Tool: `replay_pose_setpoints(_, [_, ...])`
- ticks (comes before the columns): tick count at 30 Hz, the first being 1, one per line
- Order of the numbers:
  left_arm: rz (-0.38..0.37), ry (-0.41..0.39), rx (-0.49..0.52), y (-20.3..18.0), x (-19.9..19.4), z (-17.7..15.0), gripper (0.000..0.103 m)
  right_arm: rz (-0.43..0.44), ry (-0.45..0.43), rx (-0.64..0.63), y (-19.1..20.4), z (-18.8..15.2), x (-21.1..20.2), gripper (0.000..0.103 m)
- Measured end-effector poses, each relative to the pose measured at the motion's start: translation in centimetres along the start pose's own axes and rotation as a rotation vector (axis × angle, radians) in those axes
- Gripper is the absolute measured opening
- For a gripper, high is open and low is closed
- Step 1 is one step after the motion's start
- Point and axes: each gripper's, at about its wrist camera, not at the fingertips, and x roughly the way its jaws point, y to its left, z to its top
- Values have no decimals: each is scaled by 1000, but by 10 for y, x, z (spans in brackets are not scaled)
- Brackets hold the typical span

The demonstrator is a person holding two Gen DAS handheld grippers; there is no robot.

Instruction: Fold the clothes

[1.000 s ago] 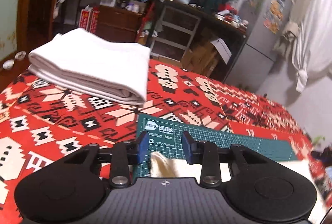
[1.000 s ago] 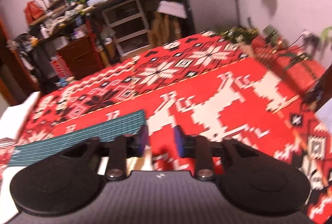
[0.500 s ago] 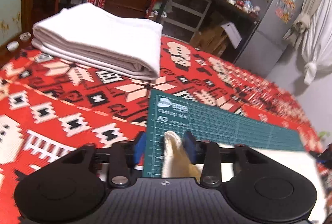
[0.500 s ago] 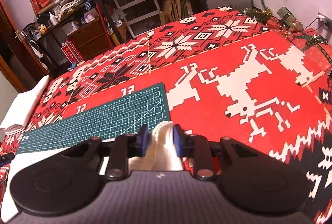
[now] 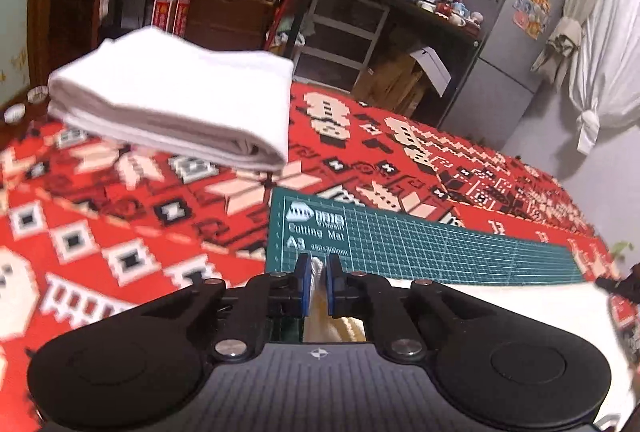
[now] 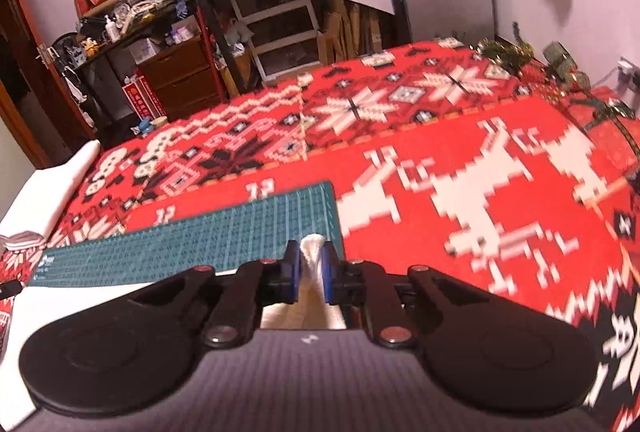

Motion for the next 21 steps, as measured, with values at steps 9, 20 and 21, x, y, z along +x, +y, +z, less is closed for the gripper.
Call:
replay_pose_setpoints(9, [80,14,-17,1,18,15,32,-71,4,-42,18,17,26,27])
replay_pose_setpoints(20, [-39,-104,251,-92,0,6,44,58,-101,-312,101,-13,-4,25])
replay_pose_setpoints(21, [-64,-92,274,-104,6,4,34,64,-90,-321,111,-16,2,9])
